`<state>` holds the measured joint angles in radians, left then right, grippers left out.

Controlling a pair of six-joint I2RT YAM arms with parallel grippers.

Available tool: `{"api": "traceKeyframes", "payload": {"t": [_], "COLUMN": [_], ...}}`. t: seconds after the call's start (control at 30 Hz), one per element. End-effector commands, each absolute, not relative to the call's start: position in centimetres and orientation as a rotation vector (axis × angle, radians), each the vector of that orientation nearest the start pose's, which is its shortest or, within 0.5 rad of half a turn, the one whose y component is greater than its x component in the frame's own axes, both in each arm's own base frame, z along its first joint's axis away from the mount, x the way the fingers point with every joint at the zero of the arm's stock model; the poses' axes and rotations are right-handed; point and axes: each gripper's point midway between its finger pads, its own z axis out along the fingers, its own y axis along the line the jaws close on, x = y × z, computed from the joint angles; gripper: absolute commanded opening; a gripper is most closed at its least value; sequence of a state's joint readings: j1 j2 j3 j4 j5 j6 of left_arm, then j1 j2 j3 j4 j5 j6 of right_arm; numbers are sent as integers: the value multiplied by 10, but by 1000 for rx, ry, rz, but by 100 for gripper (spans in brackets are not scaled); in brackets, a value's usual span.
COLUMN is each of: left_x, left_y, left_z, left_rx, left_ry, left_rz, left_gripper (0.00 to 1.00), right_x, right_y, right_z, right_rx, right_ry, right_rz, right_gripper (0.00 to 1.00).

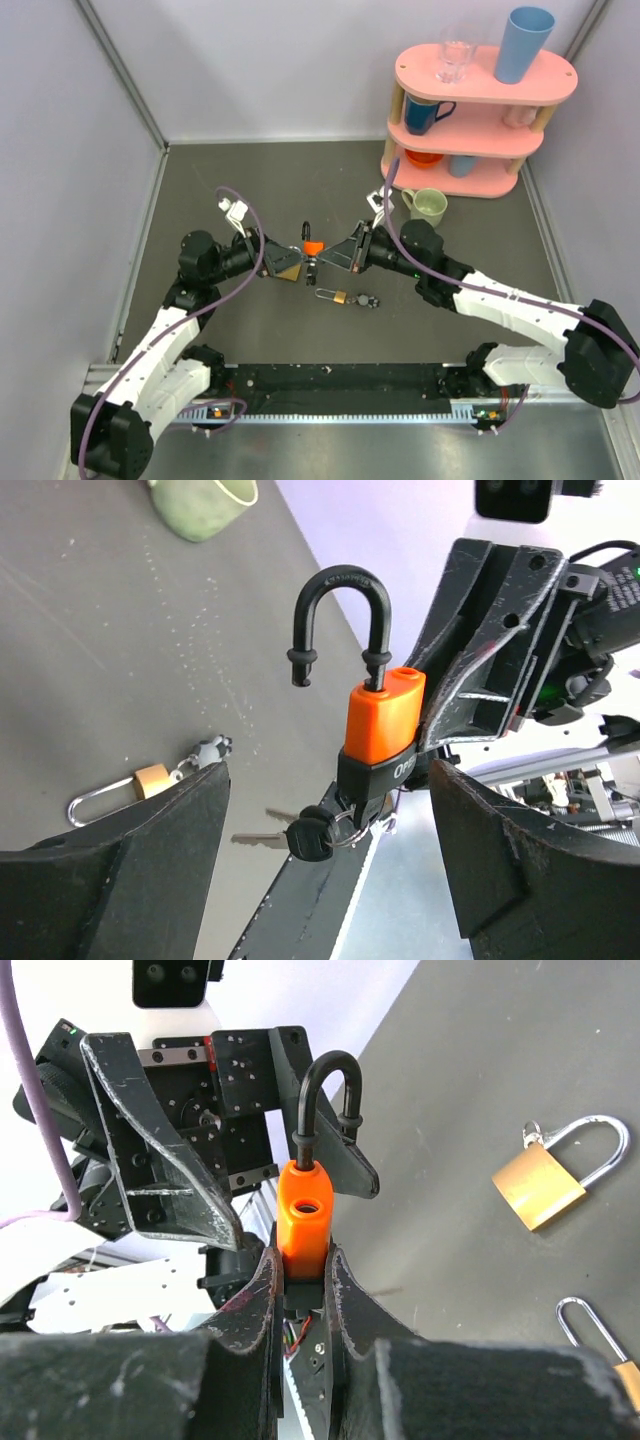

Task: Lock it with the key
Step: Pick up the lock from the center of the board.

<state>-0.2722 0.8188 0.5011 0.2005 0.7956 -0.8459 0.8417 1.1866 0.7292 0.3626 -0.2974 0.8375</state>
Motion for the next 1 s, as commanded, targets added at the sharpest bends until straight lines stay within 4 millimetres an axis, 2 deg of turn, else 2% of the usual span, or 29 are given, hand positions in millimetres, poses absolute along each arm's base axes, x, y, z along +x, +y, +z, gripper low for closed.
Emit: {"api": "traceKeyframes", "payload": {"t": [0.0,0.17,0.5,0.63,0.77,0.97], "left_x": [203,199,197,195,194,187], "left_y": [-220,-224,-233,-236,-239,-247], "left_z": [277,285,288,295,302,308], "left_rx": [265,303,327,356,379,430], "left_ry": [1710,1667,1659,1618,1594,1573], "left_rz": [-1558,-1606,-1634,-1645,-1652,-1678], "left_gripper": [84,78,63,46,33,29], "right_x": [198,193,192,192,192,190], "right_y": [348,349,349,348,348,350], "right_z": [303,309,316,317,317,320], "right_rx": [-303,-314,-313,-302,-300,-313], "right_ry": [1664,1627,1605,1599,1598,1586], "right_rz": [1558,1599,1620,1627,1630,1650], "right_gripper": [0,0,0,0,0,0]}}
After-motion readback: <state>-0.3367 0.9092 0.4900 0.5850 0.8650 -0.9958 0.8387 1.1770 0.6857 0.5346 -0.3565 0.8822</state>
